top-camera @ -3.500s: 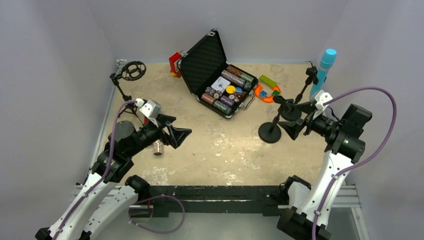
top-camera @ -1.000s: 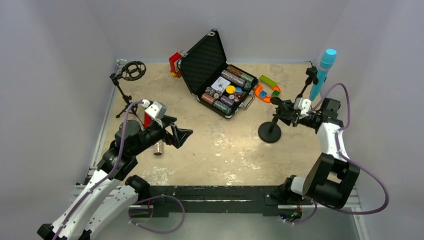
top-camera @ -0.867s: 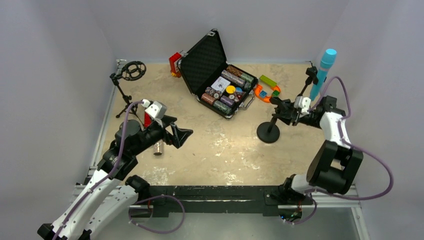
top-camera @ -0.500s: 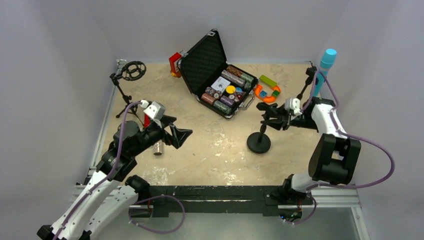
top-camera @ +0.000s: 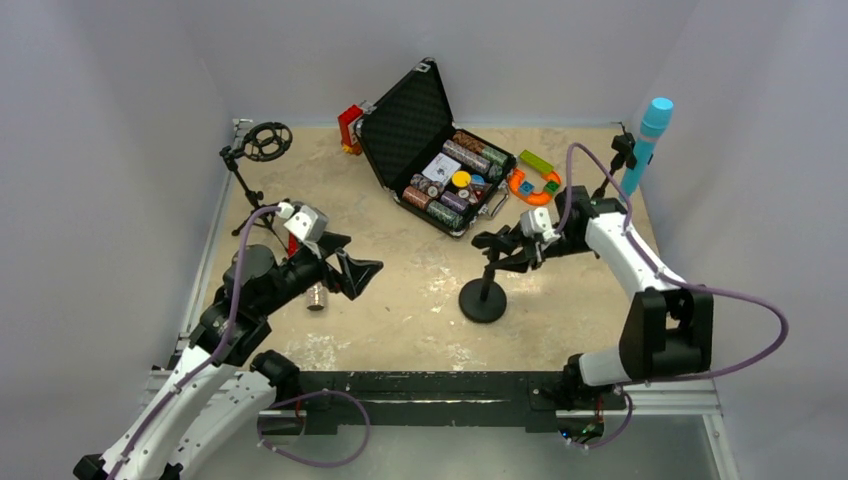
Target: Attach the microphones to the stand
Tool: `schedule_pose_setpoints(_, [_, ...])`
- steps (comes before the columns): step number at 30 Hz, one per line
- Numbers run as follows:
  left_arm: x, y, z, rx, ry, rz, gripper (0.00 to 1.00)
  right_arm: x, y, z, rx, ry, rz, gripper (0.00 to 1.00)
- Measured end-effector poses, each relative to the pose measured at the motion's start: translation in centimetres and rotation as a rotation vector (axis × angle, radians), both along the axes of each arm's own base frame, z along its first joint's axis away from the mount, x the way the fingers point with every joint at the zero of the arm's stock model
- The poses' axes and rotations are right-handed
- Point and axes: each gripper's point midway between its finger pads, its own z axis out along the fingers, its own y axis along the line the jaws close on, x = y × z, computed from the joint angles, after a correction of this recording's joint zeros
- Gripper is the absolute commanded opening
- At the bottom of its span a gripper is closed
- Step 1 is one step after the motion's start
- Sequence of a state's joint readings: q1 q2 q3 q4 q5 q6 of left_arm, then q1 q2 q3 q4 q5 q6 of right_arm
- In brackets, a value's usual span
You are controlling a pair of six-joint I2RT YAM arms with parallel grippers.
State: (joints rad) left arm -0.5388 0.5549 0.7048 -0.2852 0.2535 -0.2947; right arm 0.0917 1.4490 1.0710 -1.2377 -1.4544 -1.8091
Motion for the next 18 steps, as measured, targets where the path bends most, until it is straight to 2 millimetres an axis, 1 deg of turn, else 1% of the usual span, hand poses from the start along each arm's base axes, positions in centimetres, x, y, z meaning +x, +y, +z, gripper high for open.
schedule_pose_setpoints(2, [-0.2,0.1,0.0,-0.001,-0.001,0.0,0.99,-0.6,0.4,-1.4,-0.037,0.003,0.007,0.24])
schedule_pose_setpoints(3, [-0.3,0.2,0.0,-0.001,-0.001,0.001,0.99,-1.2,0.6,-1.7,-0.038,-0.002,0.004,0.25])
schedule_pose_setpoints(4, [-0.3,0.3,0.1,-0.001,-0.003,0.004,0.99,-1.6,0.7,-1.6,-0.039,-0.026,-0.001,0.25])
schedule_pose_setpoints(6, [-0.4,0.4,0.0,-0.003,-0.005,0.006,0.99,-1.5,0.7,-1.3,-0.057,-0.068,-0.028,0.27])
schedule_pose_setpoints(8, [-0.4,0.4,-0.2,0.001,0.0,0.008,0.99,-1.2,0.7,-1.3,-0.071,-0.062,-0.04,0.33])
schedule_pose_setpoints(9, [-0.4,0.4,-0.5,0.004,0.005,0.008,0.99,-1.0,0.7,-1.4,-0.07,-0.051,-0.04,0.37])
schedule_pose_setpoints(10, [-0.4,0.4,-0.6,0.007,0.01,0.008,0.99,-0.8,0.8,-1.4,-0.07,-0.034,-0.039,0.48])
schedule_pose_setpoints(13, [-0.3,0.5,-1.1,0.019,0.027,0.014,0.99,-0.1,0.6,-1.8,-0.091,-0.013,-0.052,0.68])
schedule_pose_setpoints(15, [-0.3,0.5,-1.4,0.024,0.034,0.019,0.99,0.1,0.2,-2.0,-0.107,0.001,-0.074,0.76])
schedule_pose_setpoints(17, [-0.2,0.6,-1.7,0.028,0.041,0.026,0.99,0.5,-0.4,-1.7,-0.11,-0.006,-0.106,0.83])
schedule_pose_setpoints(18, [-0.2,0.7,-1.9,0.031,0.045,0.03,0.99,0.6,-0.8,-1.5,-0.113,-0.01,-0.127,0.85])
